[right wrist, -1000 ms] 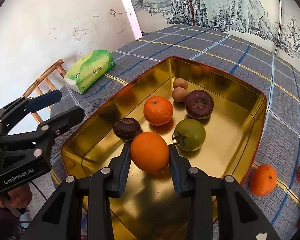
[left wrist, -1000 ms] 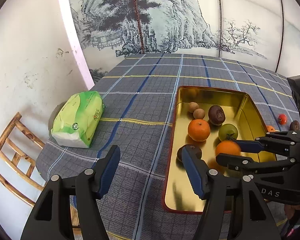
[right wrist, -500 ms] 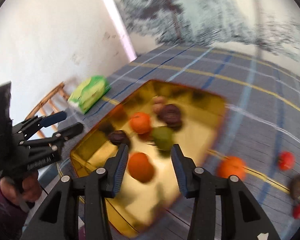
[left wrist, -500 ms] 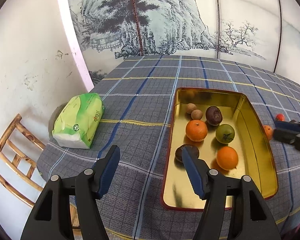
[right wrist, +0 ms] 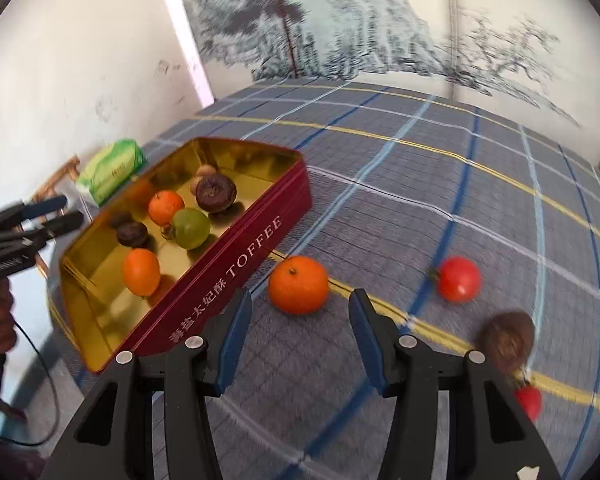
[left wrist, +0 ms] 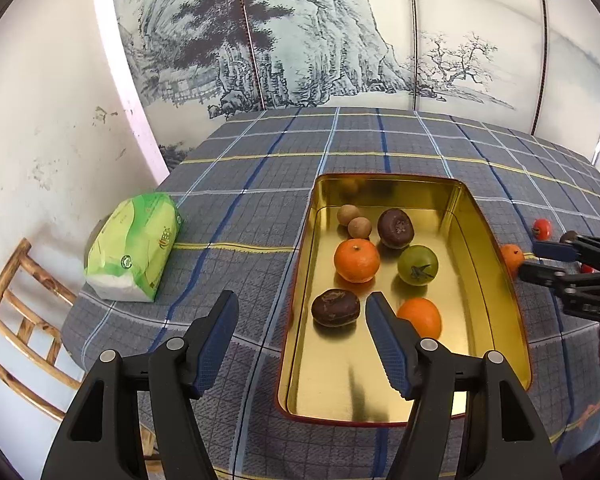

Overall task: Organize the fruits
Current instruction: 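Reach the right tool to another mandarin orange and grasp it, then reach the left tool to a red tomato and close on it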

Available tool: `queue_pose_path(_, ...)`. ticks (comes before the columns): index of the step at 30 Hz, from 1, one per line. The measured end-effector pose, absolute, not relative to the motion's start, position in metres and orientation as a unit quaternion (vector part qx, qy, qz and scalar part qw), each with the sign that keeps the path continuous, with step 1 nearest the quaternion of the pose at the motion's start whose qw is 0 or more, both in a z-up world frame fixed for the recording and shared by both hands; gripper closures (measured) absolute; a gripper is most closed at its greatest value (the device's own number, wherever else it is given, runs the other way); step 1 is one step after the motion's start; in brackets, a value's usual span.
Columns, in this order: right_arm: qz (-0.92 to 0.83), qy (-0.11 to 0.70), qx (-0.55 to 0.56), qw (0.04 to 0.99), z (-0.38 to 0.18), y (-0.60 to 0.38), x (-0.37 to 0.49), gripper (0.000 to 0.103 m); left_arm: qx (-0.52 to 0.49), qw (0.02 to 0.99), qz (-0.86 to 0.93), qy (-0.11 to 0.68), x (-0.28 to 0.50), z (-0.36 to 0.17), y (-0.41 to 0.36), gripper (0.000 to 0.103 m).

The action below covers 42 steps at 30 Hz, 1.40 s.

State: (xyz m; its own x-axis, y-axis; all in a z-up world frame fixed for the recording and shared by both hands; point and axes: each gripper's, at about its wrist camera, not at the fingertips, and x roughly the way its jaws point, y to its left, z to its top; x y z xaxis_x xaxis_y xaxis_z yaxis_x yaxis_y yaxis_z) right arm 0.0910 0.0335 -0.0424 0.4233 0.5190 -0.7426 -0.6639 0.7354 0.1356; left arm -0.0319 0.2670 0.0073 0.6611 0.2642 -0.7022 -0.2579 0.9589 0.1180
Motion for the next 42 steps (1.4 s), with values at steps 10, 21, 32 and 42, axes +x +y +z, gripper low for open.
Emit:
queue_pose_path(10, 0.358, 0.410, -0.111, 0.831, -0.057, 0.055, 0.096, 0.069, 0.033, 0.912, 0.120, 0.392, -0.024, 0.015, 0.240, 0.036)
queue_pose_path(21, 0.162, 0.373, -0.014, 0.914, -0.027, -0.156, 0.066, 0.069, 0.026, 0.918, -0.020, 0.395, -0.004, 0.036, 0.154, 0.036)
queue_pose_path(32, 0.040, 0.391, 0.040, 0.919, -0.065, -0.265, 0.075, 0.069, -0.009, 0.884, -0.157, 0.440, 0.052, 0.026, 0.057, 0.036)
queue_pose_path(42, 0.068, 0.385, 0.067, 0.918, -0.071, -0.271, 0.075, 0.069, -0.028, 0.850, -0.209, 0.482, 0.098, -0.003, -0.020, 0.036)
